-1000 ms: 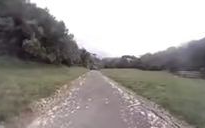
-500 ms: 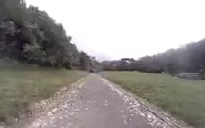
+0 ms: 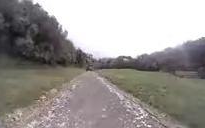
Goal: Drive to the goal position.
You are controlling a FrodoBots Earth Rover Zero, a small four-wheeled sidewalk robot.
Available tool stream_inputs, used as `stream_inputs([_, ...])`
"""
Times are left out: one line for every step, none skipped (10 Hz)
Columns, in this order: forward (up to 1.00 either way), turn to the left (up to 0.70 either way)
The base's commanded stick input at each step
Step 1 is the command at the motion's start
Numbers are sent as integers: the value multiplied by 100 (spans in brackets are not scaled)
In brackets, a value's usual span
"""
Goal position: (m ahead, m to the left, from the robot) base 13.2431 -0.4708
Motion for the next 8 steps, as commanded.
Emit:
stream_inputs([85,0])
stream_inputs([85,0])
stream_inputs([85,0])
stream_inputs([85,0])
stream_inputs([85,0])
stream_inputs([85,12])
stream_inputs([85,27])
stream_inputs([85,27])
